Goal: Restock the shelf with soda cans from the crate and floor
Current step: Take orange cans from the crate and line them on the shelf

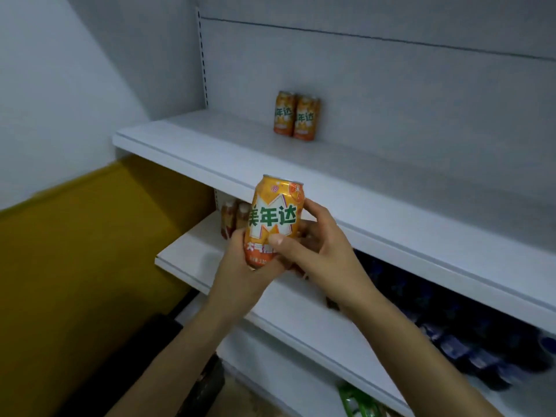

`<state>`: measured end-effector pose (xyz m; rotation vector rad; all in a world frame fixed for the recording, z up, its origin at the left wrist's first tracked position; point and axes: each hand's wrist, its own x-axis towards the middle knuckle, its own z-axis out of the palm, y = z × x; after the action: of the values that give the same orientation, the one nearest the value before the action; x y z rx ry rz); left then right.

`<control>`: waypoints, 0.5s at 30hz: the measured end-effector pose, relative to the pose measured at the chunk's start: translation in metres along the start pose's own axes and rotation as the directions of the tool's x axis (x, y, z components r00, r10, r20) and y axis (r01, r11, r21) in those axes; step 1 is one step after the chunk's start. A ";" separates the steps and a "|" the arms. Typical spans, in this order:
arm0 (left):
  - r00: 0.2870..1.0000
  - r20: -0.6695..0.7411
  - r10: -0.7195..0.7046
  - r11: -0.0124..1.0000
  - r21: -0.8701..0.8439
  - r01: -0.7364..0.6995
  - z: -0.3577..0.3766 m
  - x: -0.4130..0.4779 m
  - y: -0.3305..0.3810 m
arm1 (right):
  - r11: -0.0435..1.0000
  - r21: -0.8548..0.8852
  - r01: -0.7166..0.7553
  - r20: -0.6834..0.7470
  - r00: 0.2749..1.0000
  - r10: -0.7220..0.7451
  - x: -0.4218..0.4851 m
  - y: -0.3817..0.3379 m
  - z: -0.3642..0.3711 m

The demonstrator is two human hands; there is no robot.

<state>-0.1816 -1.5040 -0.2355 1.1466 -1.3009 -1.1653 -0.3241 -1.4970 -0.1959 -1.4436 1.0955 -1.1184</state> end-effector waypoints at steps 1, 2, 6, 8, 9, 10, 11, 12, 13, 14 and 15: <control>1.000 0.011 0.013 1.000 -0.011 -0.013 0.006 0.006 0.003 | 1.000 -0.029 0.000 -0.029 1.000 -0.001 0.005 -0.003 -0.006; 0.999 0.028 0.018 1.000 -0.024 -0.017 0.011 0.012 0.007 | 0.998 -0.055 0.006 -0.057 0.998 -0.009 0.011 -0.007 -0.011; 0.993 0.115 0.041 0.999 -0.035 -0.037 0.023 0.047 0.020 | 0.992 -0.120 0.046 -0.162 0.985 -0.066 0.041 -0.016 -0.028; 0.981 0.183 0.070 0.998 -0.024 -0.066 0.026 0.068 0.024 | 0.988 -0.150 0.044 -0.186 0.980 -0.072 0.057 -0.017 -0.036; 0.973 0.217 0.078 0.997 -0.019 -0.076 0.027 0.079 0.025 | 0.987 -0.159 0.034 -0.195 0.979 -0.066 0.065 -0.017 -0.040; 0.966 0.248 0.079 0.997 -0.004 -0.080 0.028 0.092 0.025 | 0.986 -0.167 0.020 -0.209 0.976 -0.055 0.075 -0.018 -0.044; 0.958 0.277 0.076 0.996 0.019 -0.084 0.029 0.105 0.024 | 0.983 -0.181 0.006 -0.227 0.973 -0.048 0.086 -0.018 -0.047; 0.950 0.304 0.077 0.995 0.038 -0.093 0.028 0.119 0.024 | 0.980 -0.200 -0.006 -0.247 0.968 -0.044 0.099 -0.018 -0.051; 0.942 0.328 0.077 0.993 0.056 -0.101 0.027 0.134 0.024 | 0.976 -0.217 -0.017 -0.266 0.963 -0.042 0.114 -0.018 -0.054; 0.933 0.352 0.071 0.991 0.081 -0.106 0.026 0.151 0.026 | 0.975 -0.222 -0.033 -0.289 0.957 -0.033 0.129 -0.017 -0.058; 0.924 0.376 0.068 0.986 0.118 -0.120 0.023 0.168 0.028 | 0.974 -0.220 -0.047 -0.313 0.950 -0.025 0.145 -0.015 -0.060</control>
<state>-0.2131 -1.6680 -0.1944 0.9765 -1.7314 -1.2765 -0.3568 -1.6463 -0.1583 -1.4601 1.4928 -1.2786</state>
